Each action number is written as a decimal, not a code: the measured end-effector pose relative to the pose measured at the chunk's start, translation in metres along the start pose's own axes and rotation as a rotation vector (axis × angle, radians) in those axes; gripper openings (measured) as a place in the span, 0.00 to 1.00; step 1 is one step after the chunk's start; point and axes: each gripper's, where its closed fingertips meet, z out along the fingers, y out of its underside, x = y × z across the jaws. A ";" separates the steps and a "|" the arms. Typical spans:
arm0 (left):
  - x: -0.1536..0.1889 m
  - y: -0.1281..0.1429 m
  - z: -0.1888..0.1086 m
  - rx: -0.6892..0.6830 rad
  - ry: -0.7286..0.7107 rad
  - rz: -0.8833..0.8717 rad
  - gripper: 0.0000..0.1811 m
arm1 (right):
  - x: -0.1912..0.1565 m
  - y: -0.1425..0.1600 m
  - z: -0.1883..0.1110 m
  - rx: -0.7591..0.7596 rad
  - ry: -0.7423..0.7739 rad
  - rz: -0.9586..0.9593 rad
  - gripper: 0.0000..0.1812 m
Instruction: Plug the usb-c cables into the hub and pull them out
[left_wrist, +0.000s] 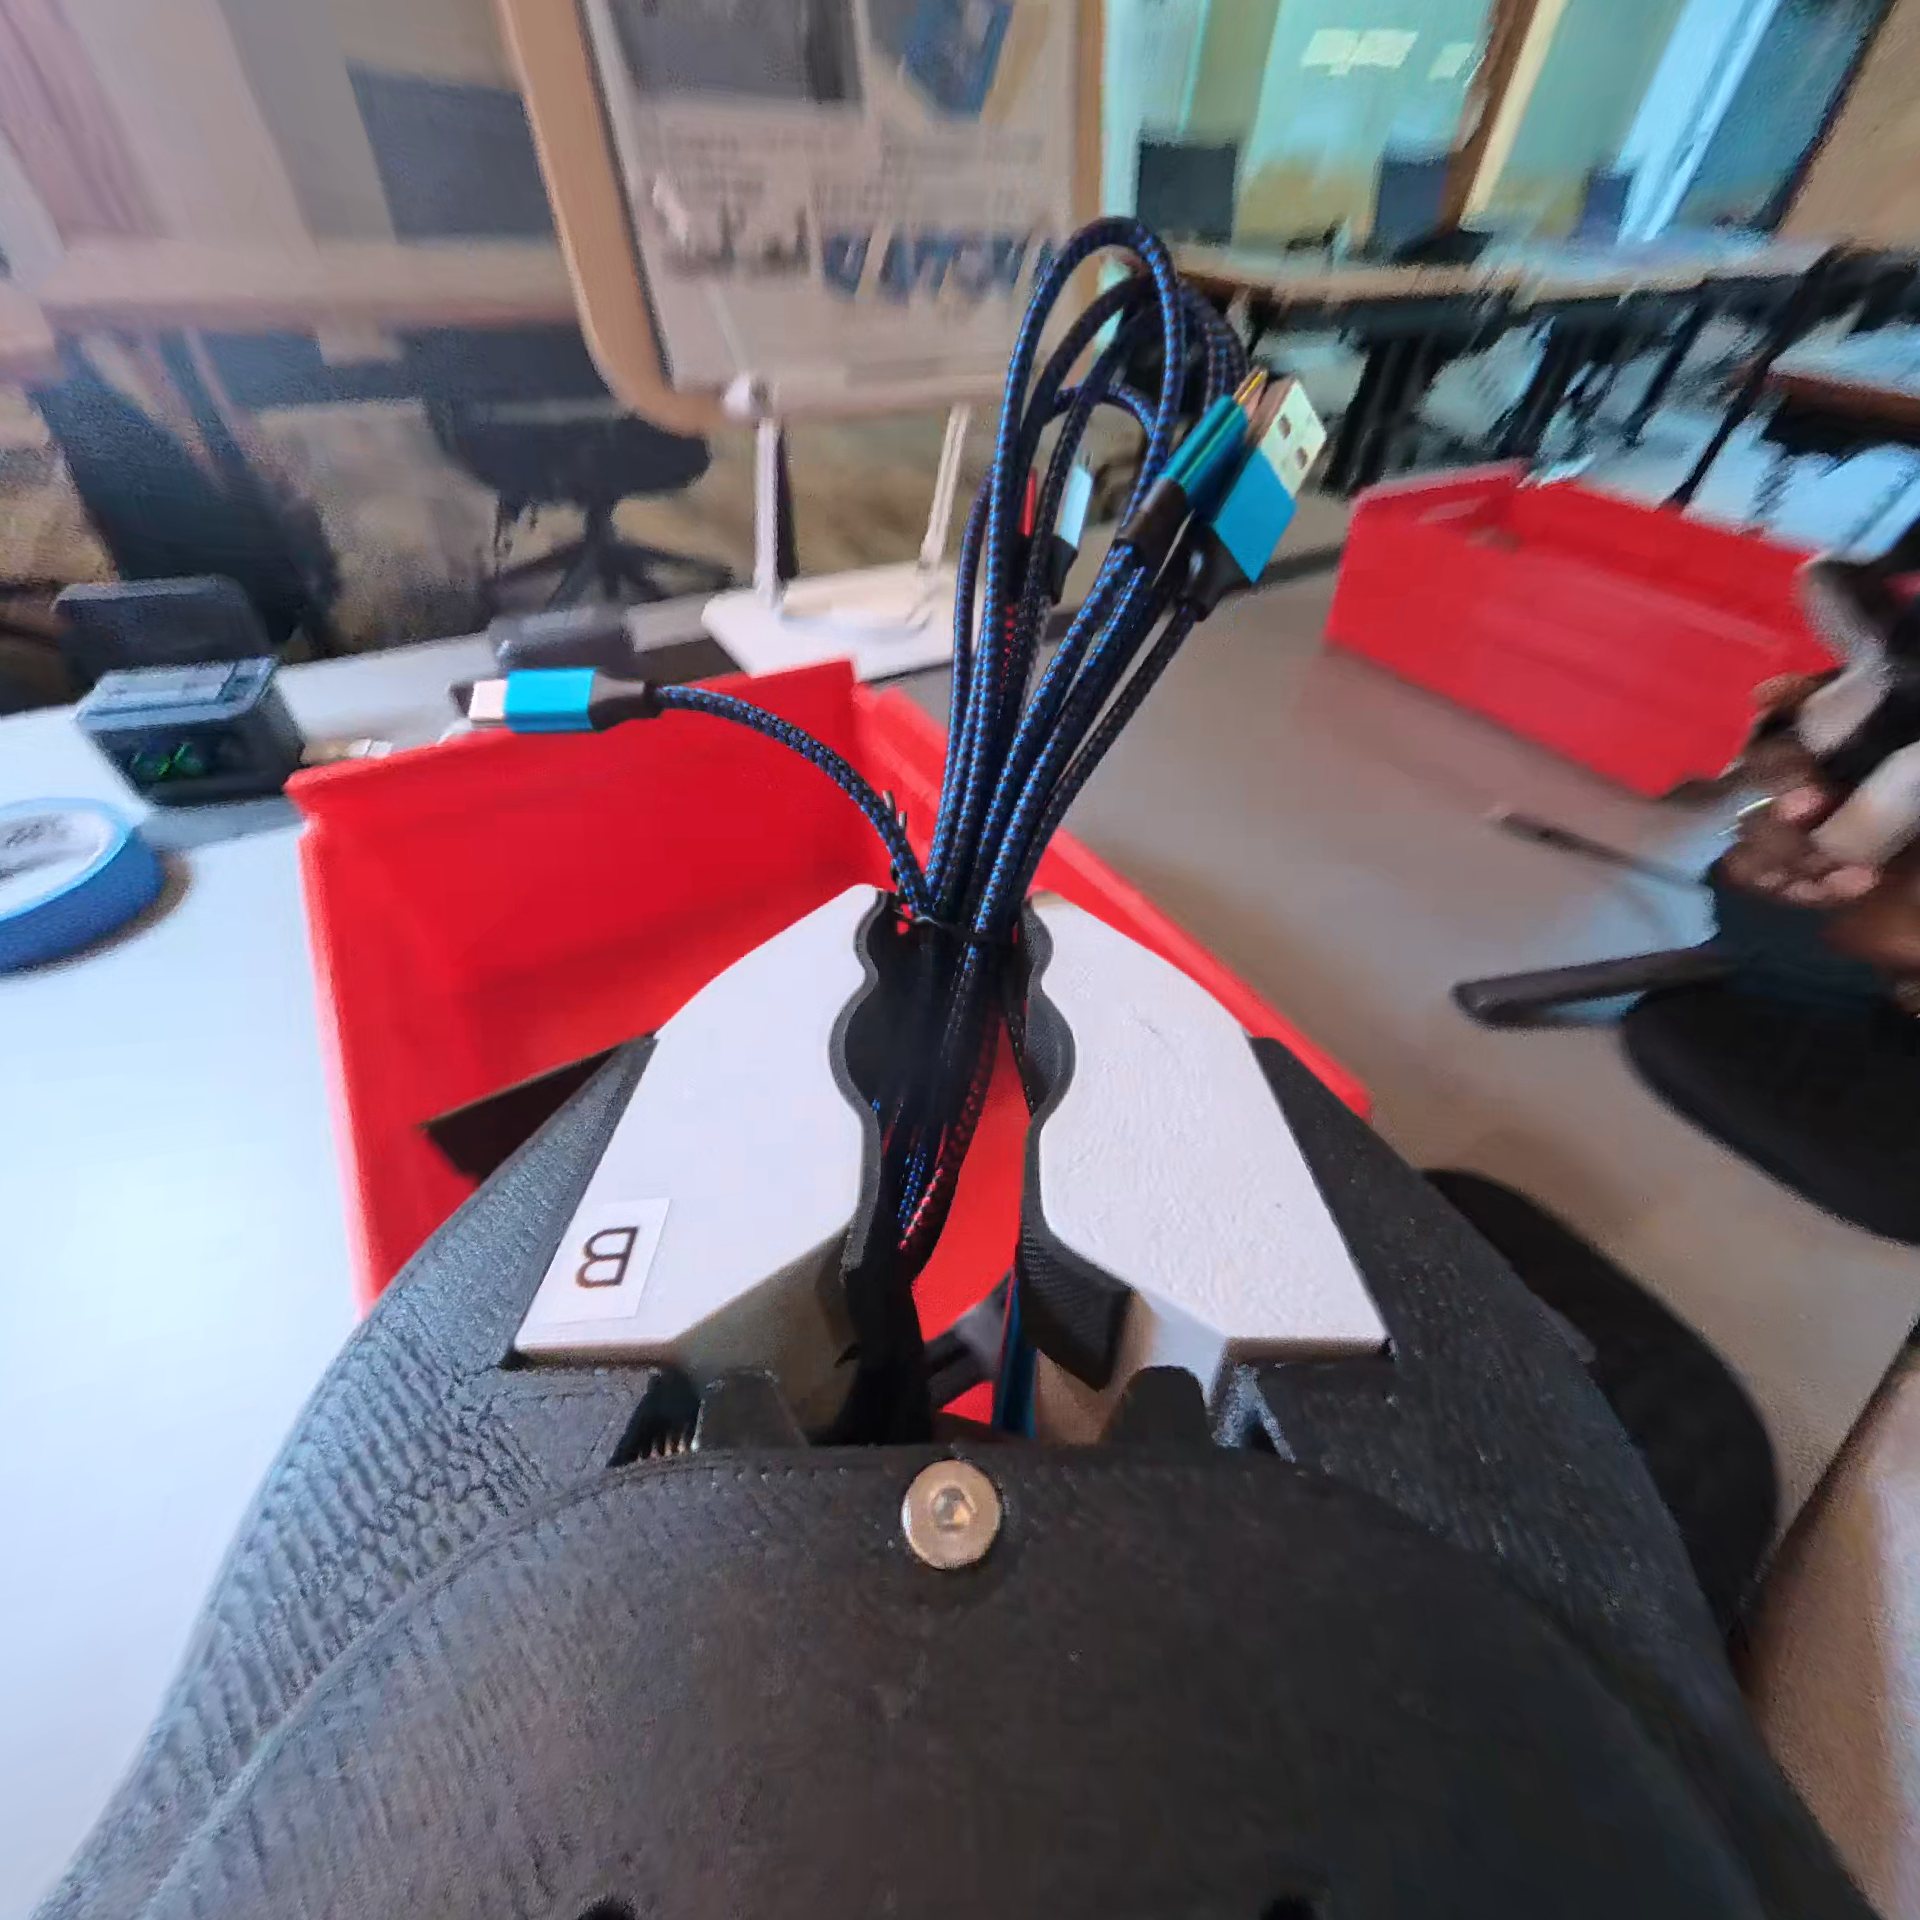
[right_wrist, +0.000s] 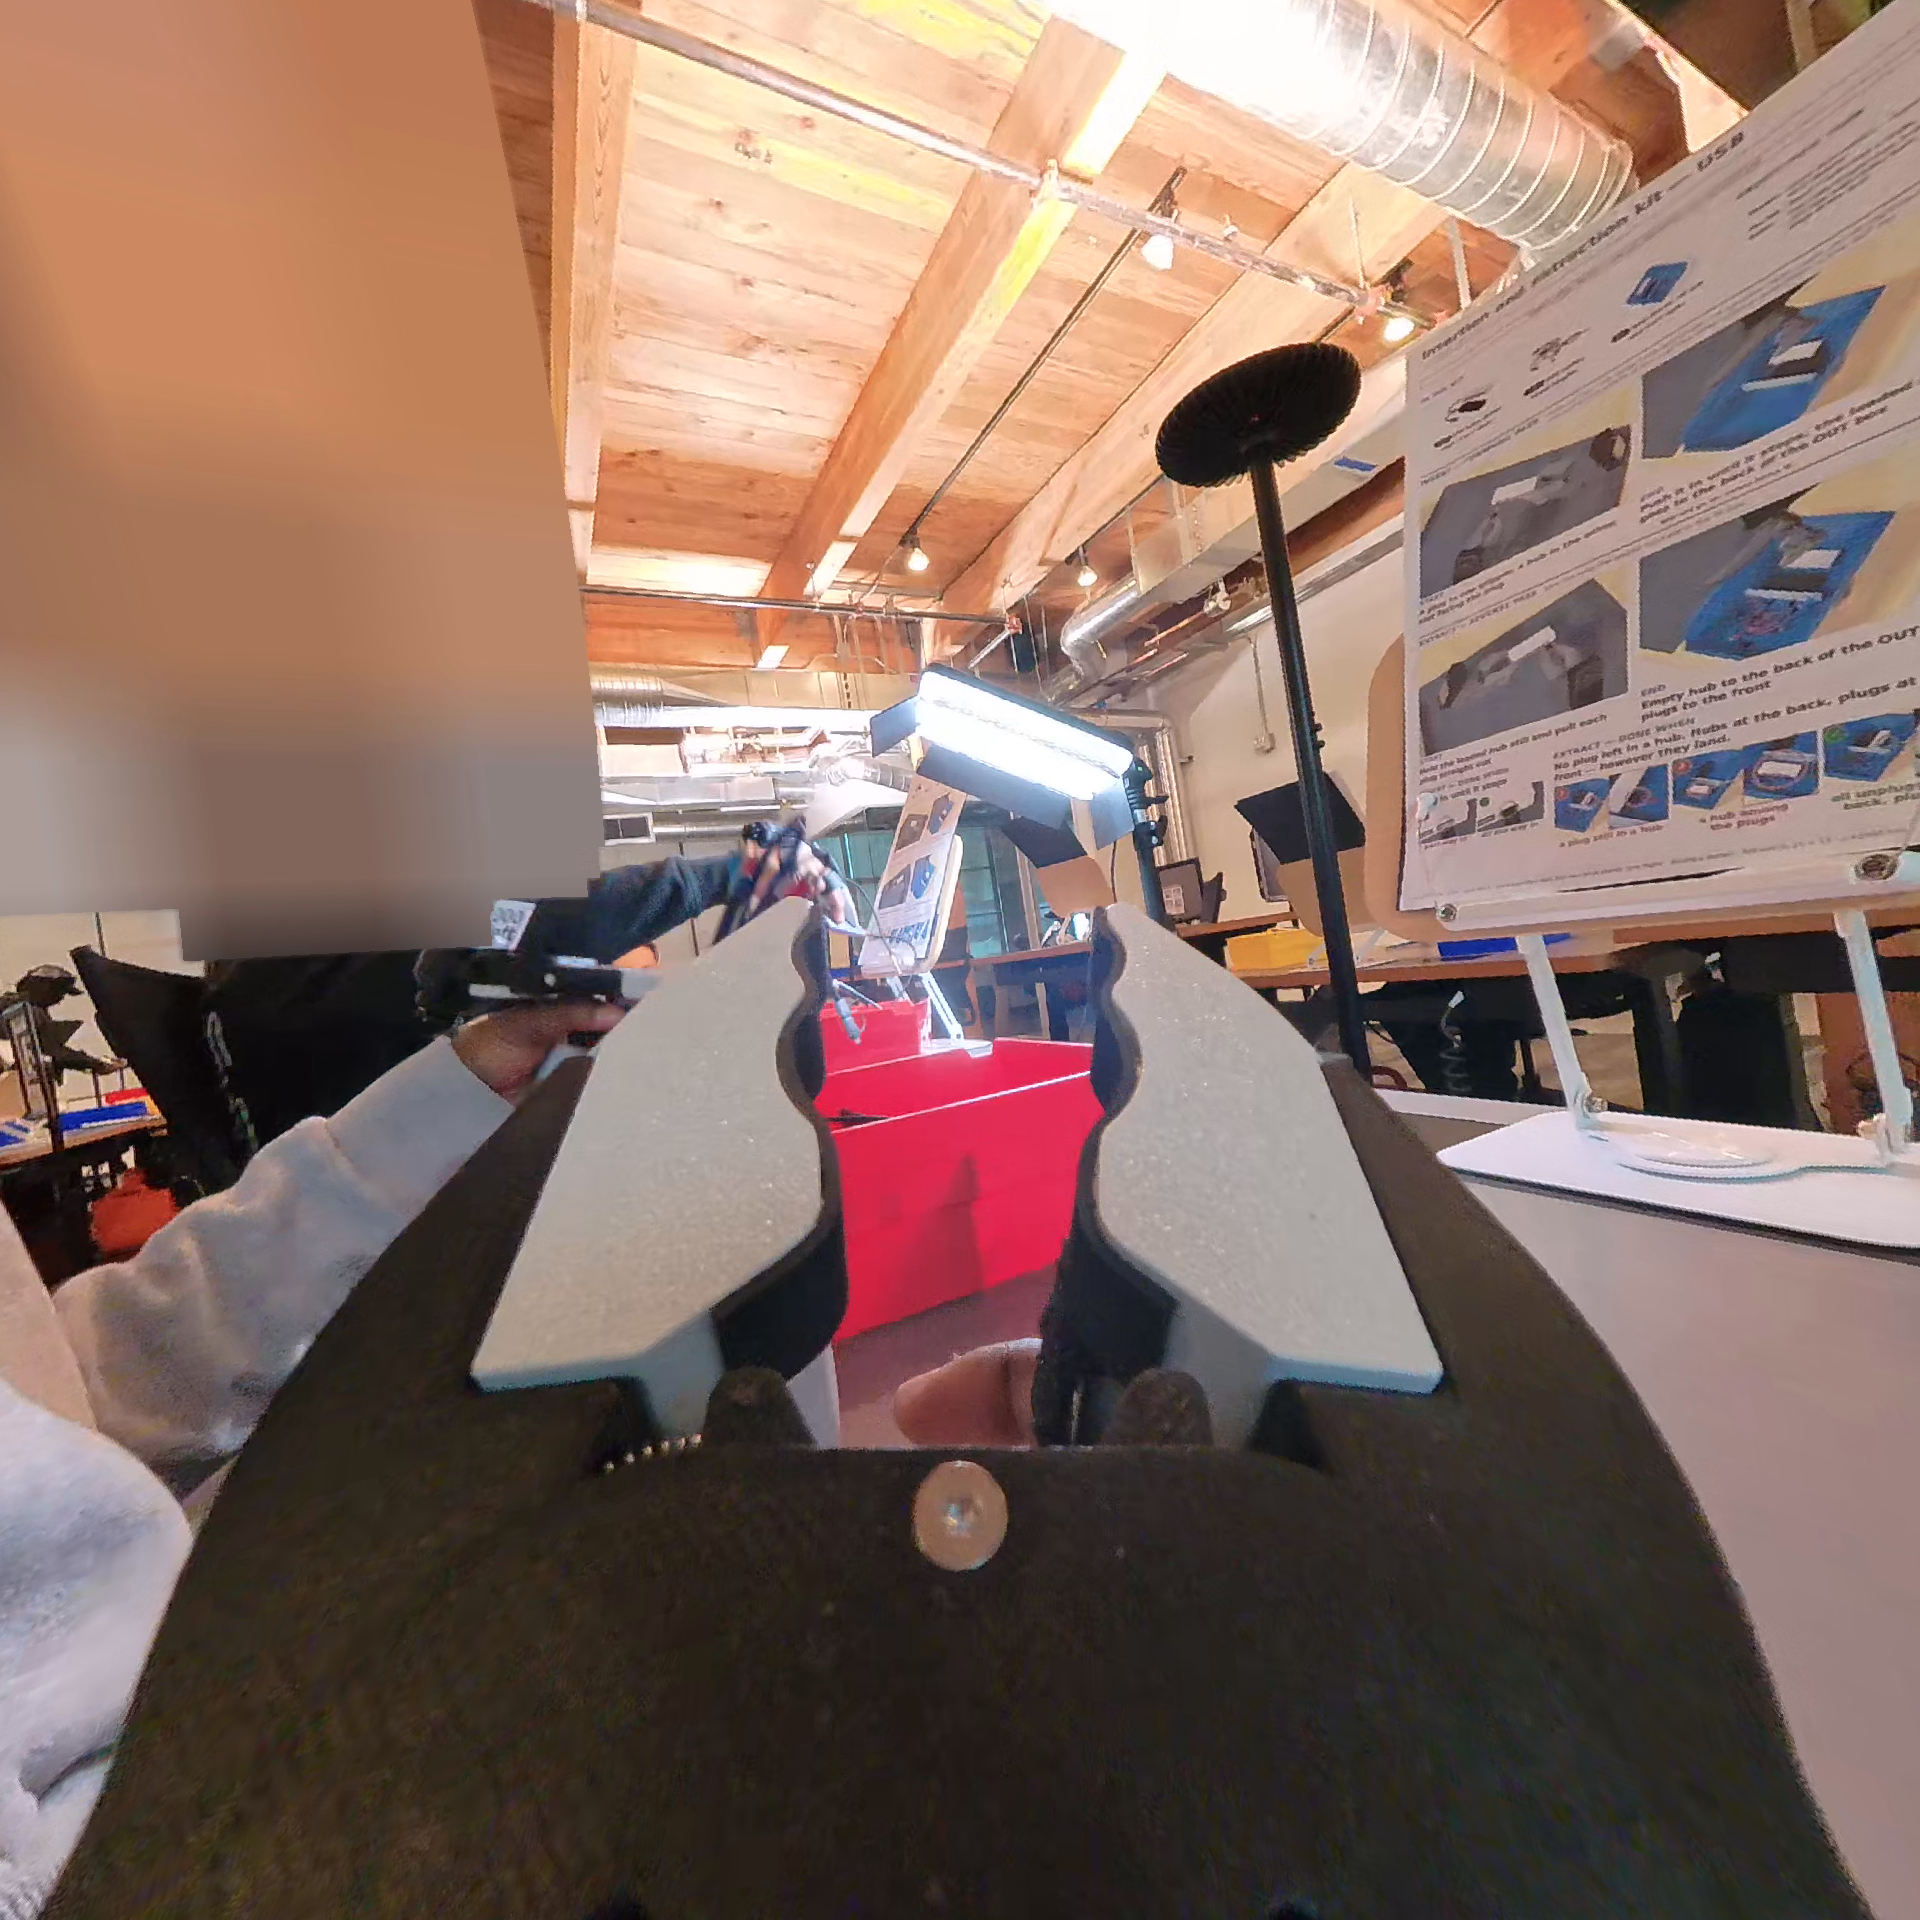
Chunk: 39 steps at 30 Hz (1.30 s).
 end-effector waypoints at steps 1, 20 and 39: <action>0.011 -0.008 -0.001 0.055 0.035 -0.007 0.12 | -0.001 0.002 0.000 -0.009 -0.002 -0.005 0.27; 0.147 0.002 0.064 0.082 -0.163 0.977 0.12 | -0.022 0.018 0.004 -0.111 -0.109 -0.049 0.25; 0.161 0.044 0.085 -0.074 0.019 0.937 0.12 | -0.043 0.065 0.001 -0.452 -0.202 -0.174 0.11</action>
